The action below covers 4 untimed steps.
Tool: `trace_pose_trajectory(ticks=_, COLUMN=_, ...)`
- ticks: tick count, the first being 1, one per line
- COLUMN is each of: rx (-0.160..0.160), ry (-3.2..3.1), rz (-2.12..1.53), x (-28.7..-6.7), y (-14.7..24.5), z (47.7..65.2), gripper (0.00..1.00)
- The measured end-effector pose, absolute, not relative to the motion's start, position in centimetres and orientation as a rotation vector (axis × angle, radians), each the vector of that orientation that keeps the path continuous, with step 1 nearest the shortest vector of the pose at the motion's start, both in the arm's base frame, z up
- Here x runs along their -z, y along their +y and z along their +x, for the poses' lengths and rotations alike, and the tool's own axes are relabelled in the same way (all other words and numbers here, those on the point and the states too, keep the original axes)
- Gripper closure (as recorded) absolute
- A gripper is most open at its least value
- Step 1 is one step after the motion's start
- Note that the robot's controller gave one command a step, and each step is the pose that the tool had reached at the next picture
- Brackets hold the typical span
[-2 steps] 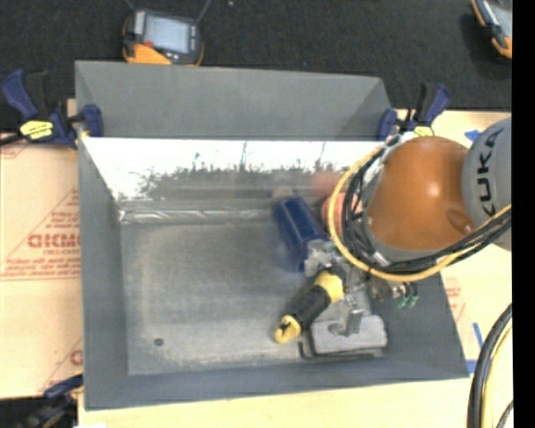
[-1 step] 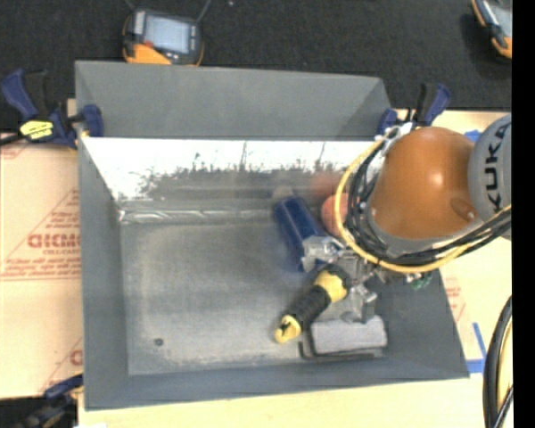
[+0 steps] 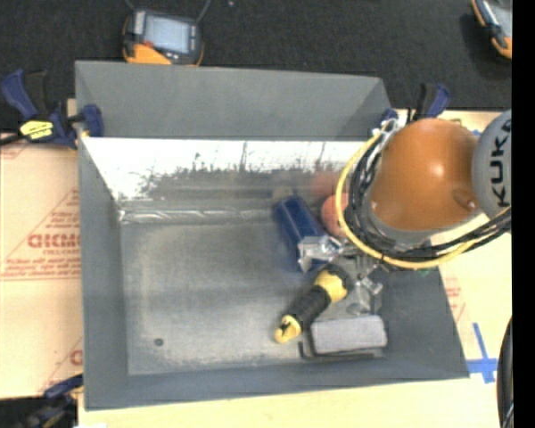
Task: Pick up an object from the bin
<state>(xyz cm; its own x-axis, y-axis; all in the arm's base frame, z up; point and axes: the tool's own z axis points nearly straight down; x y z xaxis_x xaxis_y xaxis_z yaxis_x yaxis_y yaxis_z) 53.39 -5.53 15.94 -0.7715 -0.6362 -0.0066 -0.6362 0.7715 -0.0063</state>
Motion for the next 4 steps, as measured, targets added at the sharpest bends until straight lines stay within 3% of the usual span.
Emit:
trace_pose_trajectory(ticks=1, rx=0.016, ry=2.798, rz=-1.397, x=-7.3, y=-6.0, z=56.6, gripper=0.0)
trace_pose_trajectory(ticks=2, rx=0.024, ry=2.55, rz=-1.806, x=-7.0, y=-5.1, z=56.7, gripper=1.0)
trace_pose_trajectory(ticks=3, rx=0.023, ry=2.551, rz=-1.804, x=-7.0, y=-5.1, z=56.7, gripper=1.0)
trace_pose_trajectory(ticks=4, rx=0.012, ry=2.557, rz=-1.809, x=-10.0, y=-5.0, z=56.4, gripper=1.0)
